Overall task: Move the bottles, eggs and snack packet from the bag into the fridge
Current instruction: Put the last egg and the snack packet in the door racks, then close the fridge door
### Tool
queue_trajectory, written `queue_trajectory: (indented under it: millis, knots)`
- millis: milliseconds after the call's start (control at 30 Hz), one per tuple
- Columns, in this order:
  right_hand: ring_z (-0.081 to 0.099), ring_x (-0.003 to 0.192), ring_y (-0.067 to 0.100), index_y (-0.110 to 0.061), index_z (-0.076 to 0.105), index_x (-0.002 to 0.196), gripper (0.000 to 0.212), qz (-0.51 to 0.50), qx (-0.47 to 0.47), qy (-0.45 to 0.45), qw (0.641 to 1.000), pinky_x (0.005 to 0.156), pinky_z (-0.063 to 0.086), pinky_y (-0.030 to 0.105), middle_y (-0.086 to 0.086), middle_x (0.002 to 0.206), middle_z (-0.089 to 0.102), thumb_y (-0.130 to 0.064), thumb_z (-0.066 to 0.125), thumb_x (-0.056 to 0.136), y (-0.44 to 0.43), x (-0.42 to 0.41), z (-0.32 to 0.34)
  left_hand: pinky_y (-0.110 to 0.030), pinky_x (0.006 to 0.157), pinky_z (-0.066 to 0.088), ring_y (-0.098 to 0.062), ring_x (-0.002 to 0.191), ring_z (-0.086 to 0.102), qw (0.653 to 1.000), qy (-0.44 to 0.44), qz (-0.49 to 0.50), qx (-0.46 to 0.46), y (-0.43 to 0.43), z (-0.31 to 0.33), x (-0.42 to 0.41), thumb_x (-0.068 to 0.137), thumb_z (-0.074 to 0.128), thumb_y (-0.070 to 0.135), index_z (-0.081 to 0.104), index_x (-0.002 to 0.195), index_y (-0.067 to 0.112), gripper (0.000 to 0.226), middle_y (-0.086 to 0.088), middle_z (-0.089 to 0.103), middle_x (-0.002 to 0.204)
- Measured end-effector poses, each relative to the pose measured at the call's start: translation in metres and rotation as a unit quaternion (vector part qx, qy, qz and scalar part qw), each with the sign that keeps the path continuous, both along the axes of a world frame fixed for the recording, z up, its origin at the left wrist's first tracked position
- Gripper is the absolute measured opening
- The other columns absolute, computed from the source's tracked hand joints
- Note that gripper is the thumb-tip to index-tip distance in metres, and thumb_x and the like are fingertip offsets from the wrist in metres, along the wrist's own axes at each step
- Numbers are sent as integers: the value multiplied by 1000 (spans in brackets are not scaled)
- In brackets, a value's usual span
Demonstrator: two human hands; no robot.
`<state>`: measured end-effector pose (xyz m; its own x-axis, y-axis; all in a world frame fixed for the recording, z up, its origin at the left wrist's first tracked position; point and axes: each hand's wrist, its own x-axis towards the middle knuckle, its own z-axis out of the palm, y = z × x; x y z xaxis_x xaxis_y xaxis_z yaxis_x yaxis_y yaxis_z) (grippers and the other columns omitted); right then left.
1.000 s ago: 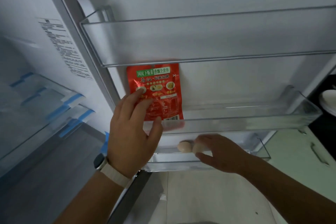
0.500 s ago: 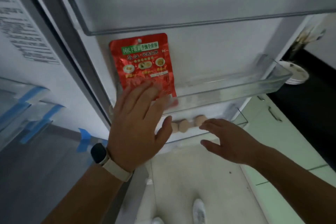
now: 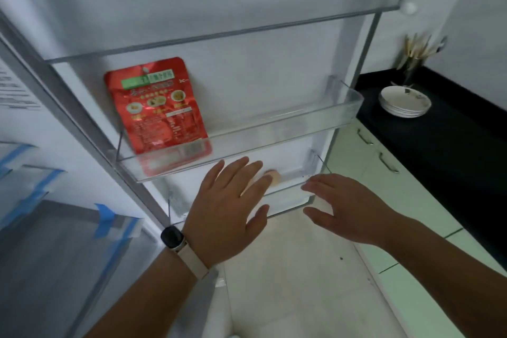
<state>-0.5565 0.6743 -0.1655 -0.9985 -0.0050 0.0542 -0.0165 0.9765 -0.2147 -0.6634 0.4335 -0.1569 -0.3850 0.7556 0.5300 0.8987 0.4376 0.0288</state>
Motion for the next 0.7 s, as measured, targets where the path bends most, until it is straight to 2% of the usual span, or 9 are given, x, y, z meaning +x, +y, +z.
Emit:
queue_trajectory:
  millis: [233,333,567,700]
  knots:
    - [55,115,9,-28,55,130,57,-29,-1,-18,999,94,37,22,-10,129,59,-63,32,91,88,79,10,-48,108,37,-30,126,56,997,-41,-2,-64,93,3,61,90,53,40,62,127,19,44,-6,62,134]
    - [54,121,13,-26,53,135,61,-44,0,-11,999,98,35,26,-7,134,58,-62,31,91,132,115,11,-47,107,37,-30,124,56,996,-32,-9,-79,143,5,91,90,51,41,59,128,21,44,-6,62,133]
    - [49,128,16,-28,47,139,61,-47,3,-12,999,106,40,35,-6,140,52,-62,29,92,214,180,17,-46,103,42,-28,121,57,992,-40,-9,-123,237,11,159,88,50,43,63,126,21,46,-5,64,129]
    - [35,140,13,-31,37,146,66,-59,3,-25,998,115,30,36,-8,151,39,-63,24,90,243,196,31,-46,103,43,-27,120,59,989,-30,1,-145,269,19,170,88,47,45,62,126,23,46,-4,64,130]
